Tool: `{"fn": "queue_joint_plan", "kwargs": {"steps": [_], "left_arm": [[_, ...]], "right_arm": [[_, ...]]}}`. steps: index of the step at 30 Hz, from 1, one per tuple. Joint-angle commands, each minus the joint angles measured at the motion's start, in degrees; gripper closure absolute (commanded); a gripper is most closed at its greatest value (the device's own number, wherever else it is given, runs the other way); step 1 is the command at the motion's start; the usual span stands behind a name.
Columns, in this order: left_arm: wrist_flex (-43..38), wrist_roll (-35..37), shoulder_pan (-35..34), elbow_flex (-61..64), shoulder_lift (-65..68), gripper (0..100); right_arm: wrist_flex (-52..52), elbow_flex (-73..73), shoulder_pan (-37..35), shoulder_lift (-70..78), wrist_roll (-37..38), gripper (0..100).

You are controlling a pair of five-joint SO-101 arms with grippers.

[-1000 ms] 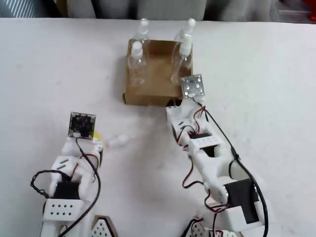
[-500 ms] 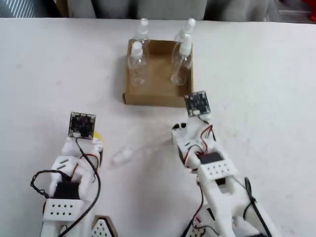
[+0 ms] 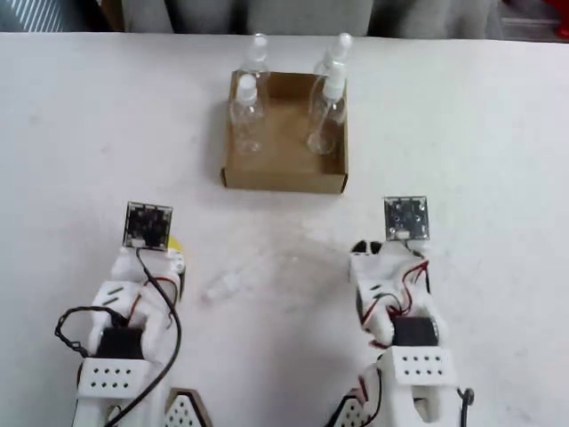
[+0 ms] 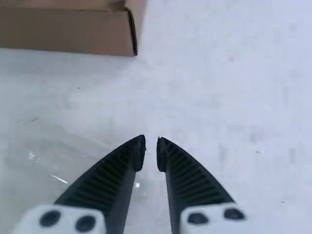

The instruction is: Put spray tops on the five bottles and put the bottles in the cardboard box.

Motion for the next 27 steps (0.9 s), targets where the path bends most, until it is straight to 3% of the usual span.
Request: {"fn": "queue_joint_plan", "kwargs": {"steps": [1, 4, 9, 13, 16, 21, 27], "left_arm": [[-0.8, -0.3, -0.7, -3.3, -0.8, 98], [0.4, -0.4, -0.6, -5.5, -0.8, 98], [12.5, -4.7, 1.0, -16.9, -0.5, 98], [22.4, -14.2, 9.5, -25.1, -0.4, 98], [27.8, -17.0, 15.5, -30.0, -0.4, 98], [29.8, -19.9, 21.3, -34.3, 1.9, 93], [29.4, -19.9, 24.7, -41.6, 18.1, 80]], "right_arm": [[1.5, -0.5, 7.2, -4.6, 4.3, 97.1], [1.3, -0.6, 12.3, -5.9, 4.8, 97.1], [2.0, -0.5, 19.3, -6.0, 5.2, 97.1], [2.3, -0.6, 27.1, -6.0, 5.4, 97.1], [2.2, -0.9, 32.7, -6.0, 5.5, 97.1], [0.0, -0.5, 40.9, -6.0, 10.3, 97.1], [-5.3, -0.5, 51.6, -6.0, 14.7, 97.1]]}}
